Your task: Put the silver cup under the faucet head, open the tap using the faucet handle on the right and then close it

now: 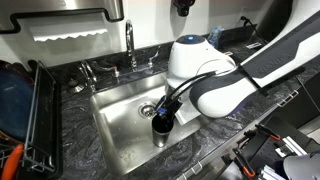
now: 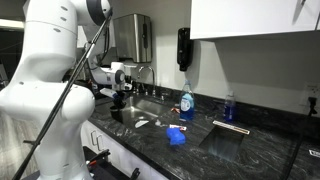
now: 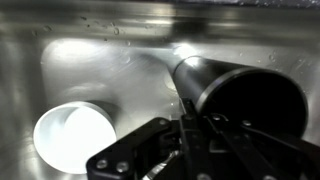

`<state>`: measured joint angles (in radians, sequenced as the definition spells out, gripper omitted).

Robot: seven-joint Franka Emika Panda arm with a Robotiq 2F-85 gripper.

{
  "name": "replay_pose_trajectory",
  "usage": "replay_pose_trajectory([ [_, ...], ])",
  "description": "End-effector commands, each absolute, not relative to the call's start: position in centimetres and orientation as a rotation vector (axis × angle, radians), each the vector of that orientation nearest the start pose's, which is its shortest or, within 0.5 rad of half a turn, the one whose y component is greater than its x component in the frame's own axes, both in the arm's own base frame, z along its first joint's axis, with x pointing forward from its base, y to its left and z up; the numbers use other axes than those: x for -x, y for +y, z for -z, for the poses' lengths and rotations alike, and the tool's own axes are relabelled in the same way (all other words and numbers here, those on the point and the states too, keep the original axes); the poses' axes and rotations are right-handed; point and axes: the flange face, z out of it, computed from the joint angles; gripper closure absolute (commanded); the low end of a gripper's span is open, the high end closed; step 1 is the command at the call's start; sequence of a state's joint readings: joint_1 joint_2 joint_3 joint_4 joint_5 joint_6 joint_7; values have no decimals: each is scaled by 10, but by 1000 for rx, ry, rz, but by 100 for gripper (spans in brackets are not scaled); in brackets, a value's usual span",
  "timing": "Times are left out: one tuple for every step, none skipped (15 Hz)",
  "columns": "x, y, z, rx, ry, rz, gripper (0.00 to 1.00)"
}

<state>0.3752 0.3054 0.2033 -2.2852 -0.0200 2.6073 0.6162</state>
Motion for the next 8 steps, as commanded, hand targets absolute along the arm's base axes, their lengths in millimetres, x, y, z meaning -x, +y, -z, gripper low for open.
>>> replay_pose_trajectory([
  [-449, 330, -236, 3059, -43, 51, 99],
  [-454, 342, -243, 3049, -71, 73, 98],
  [-453, 351, -247, 3043, -98, 99, 98],
  [-459, 360, -255, 3038, -128, 127, 98],
  [-461, 369, -261, 3035, -154, 150, 98],
  [-468, 375, -266, 3033, -173, 176, 98],
  [-474, 379, -269, 3030, -188, 196, 98],
  [-481, 381, -271, 3034, -199, 212, 98],
])
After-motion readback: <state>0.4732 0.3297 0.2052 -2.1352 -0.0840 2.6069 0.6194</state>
